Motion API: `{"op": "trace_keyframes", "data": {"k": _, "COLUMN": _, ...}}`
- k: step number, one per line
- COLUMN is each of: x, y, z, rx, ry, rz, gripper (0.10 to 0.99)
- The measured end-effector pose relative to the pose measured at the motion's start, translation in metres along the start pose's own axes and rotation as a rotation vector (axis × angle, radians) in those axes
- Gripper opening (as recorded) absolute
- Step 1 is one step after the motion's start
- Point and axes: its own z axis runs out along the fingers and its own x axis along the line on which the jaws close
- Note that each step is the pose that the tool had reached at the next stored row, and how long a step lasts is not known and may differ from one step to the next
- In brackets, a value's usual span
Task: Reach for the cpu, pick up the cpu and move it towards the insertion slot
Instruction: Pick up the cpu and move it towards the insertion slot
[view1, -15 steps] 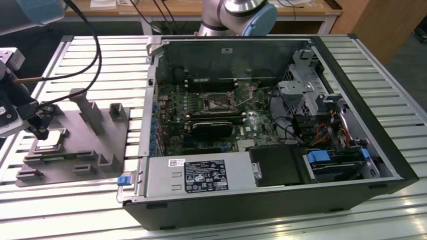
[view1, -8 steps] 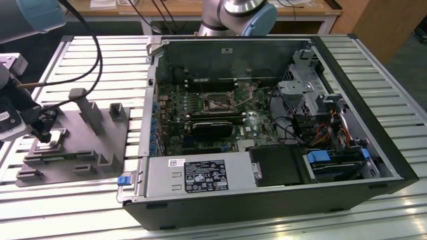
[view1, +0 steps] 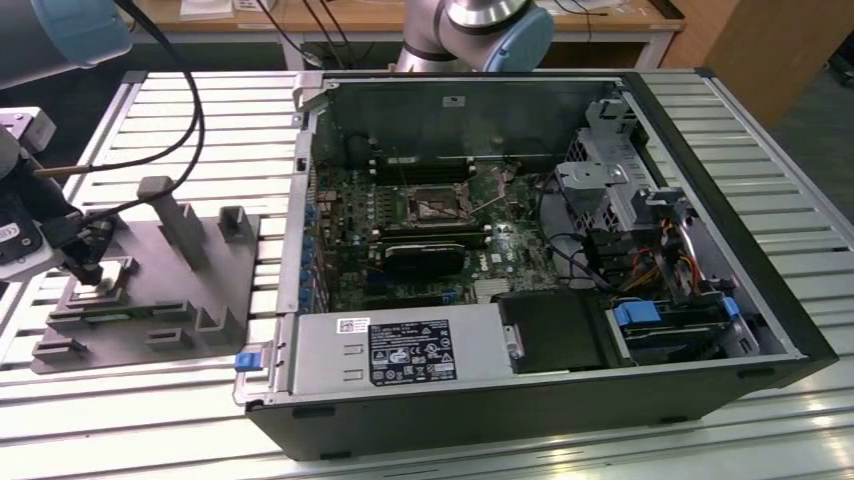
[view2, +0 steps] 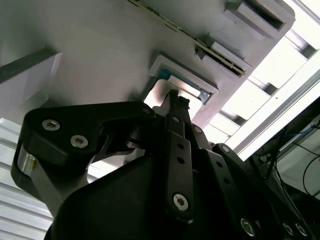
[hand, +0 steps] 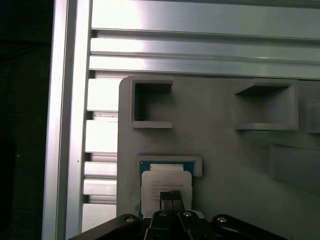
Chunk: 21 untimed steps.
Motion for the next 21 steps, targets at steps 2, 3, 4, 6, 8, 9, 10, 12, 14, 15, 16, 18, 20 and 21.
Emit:
{"op": "trace_keyframes", "data": {"k": 2, "x": 0.0004, "y": 0.0001, "z": 0.0001, "rx": 0.0, "ry": 0.0003, "rz": 0.0, "gripper": 0.106}}
{"op": "trace_keyframes", "data": {"k": 3, "x": 0.0005, "y": 0.0001, "z": 0.0001, "rx": 0.0, "ry": 0.0003, "rz": 0.0, "gripper": 0.106}}
{"op": "trace_keyframes", "data": {"k": 4, "x": 0.0005, "y": 0.0002, "z": 0.0001, "rx": 0.0, "ry": 0.0003, "rz": 0.0, "gripper": 0.106}}
{"op": "trace_keyframes", "data": {"k": 6, "x": 0.0005, "y": 0.0002, "z": 0.0002, "rx": 0.0, "ry": 0.0002, "rz": 0.0, "gripper": 0.106}}
{"op": "trace_keyframes", "data": {"k": 8, "x": 0.0006, "y": 0.0002, "z": 0.0002, "rx": 0.0, "ry": 0.0002, "rz": 0.0, "gripper": 0.106}}
{"op": "trace_keyframes", "data": {"k": 9, "x": 0.0006, "y": 0.0002, "z": 0.0002, "rx": 0.0, "ry": 0.0001, "rz": 0.0, "gripper": 0.106}}
{"op": "trace_keyframes", "data": {"k": 10, "x": 0.0006, "y": 0.0002, "z": 0.0002, "rx": 0.0, "ry": 0.0001, "rz": 0.0, "gripper": 0.165}}
{"op": "trace_keyframes", "data": {"k": 12, "x": 0.0006, "y": 0.0002, "z": 0.0002, "rx": 0.0, "ry": 0.0001, "rz": 0.0, "gripper": 0.231}}
{"op": "trace_keyframes", "data": {"k": 14, "x": 0.0006, "y": 0.0002, "z": 0.0002, "rx": 0.0, "ry": 0.0002, "rz": 0.0, "gripper": 0.294}}
{"op": "trace_keyframes", "data": {"k": 15, "x": 0.0006, "y": 0.0002, "z": 0.0002, "rx": 0.0, "ry": 0.0002, "rz": 0.0, "gripper": 0.353}}
{"op": "trace_keyframes", "data": {"k": 16, "x": 0.0006, "y": 0.0002, "z": 0.0001, "rx": 0.0, "ry": 0.0002, "rz": 0.0, "gripper": 0.412}}
{"op": "trace_keyframes", "data": {"k": 18, "x": 0.0007, "y": 0.0002, "z": 0.0002, "rx": 0.0, "ry": 0.0001, "rz": 0.0, "gripper": 0.471}}
{"op": "trace_keyframes", "data": {"k": 20, "x": 0.0007, "y": 0.0002, "z": 0.0002, "rx": 0.0, "ry": 0.0001, "rz": 0.0, "gripper": 0.525}}
{"op": "trace_keyframes", "data": {"k": 21, "x": 0.0007, "y": 0.0002, "z": 0.0002, "rx": 0.0, "ry": 0.0002, "rz": 0.0, "gripper": 0.584}}
